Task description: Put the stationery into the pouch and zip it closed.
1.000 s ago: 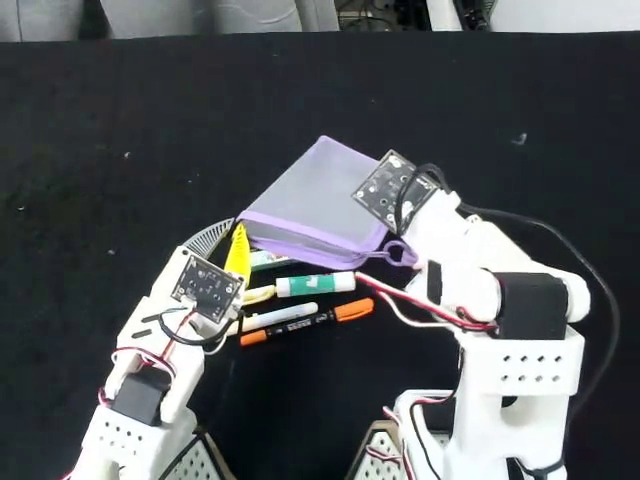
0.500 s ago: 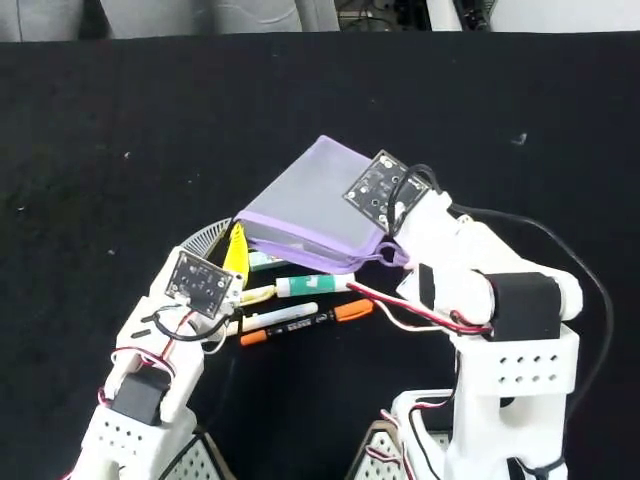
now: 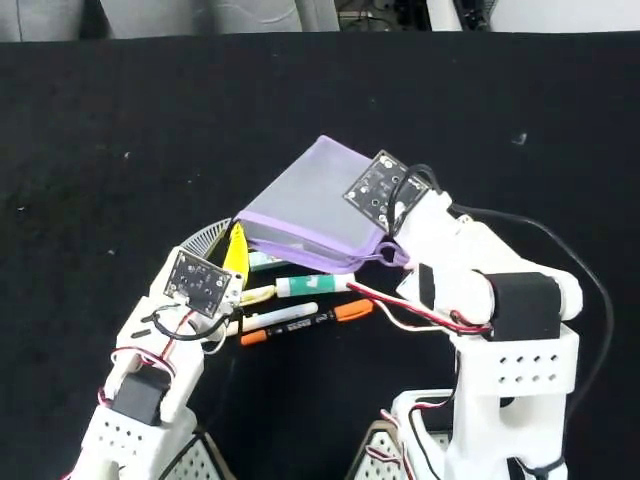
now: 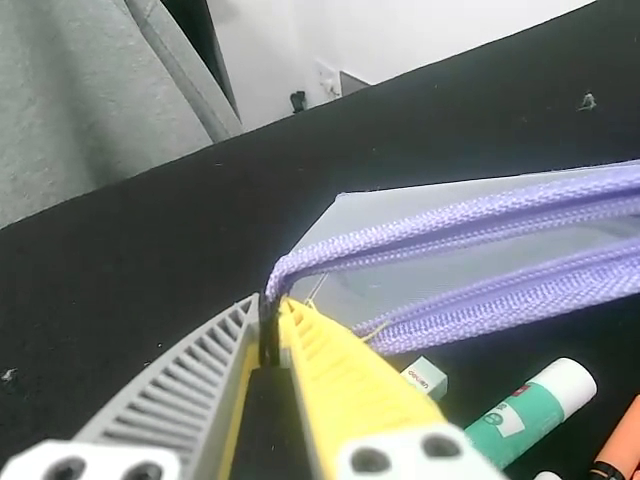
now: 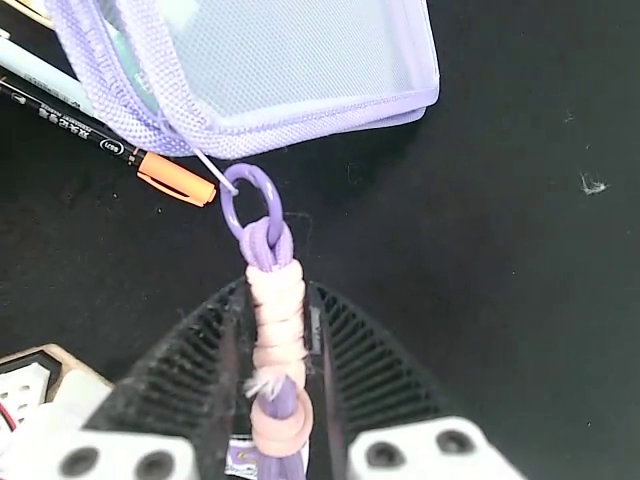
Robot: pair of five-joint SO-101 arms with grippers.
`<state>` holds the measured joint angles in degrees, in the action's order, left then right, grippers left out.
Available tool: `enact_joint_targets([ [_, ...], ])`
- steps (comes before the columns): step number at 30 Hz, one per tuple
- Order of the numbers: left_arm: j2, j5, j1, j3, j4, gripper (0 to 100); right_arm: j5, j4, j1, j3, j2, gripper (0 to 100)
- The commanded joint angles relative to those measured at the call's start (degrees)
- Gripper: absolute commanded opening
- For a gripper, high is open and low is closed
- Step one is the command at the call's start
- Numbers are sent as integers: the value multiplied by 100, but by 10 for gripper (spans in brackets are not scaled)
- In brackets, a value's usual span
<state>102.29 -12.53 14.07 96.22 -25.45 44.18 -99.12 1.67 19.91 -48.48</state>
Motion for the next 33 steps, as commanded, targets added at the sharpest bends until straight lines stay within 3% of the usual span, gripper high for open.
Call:
enact_joint_targets([
  [1,44,70,-31,110,88,34,-70,-44,70,-356,-171,11],
  [21,44,53,330,110,62,40,-70,-44,44,-330,-171,11],
  [27,9,88,295,119,44,219,-70,-44,53,-338,-171,11],
  [33,-9,97,312,119,53,220,-70,-44,44,-347,-171,11],
])
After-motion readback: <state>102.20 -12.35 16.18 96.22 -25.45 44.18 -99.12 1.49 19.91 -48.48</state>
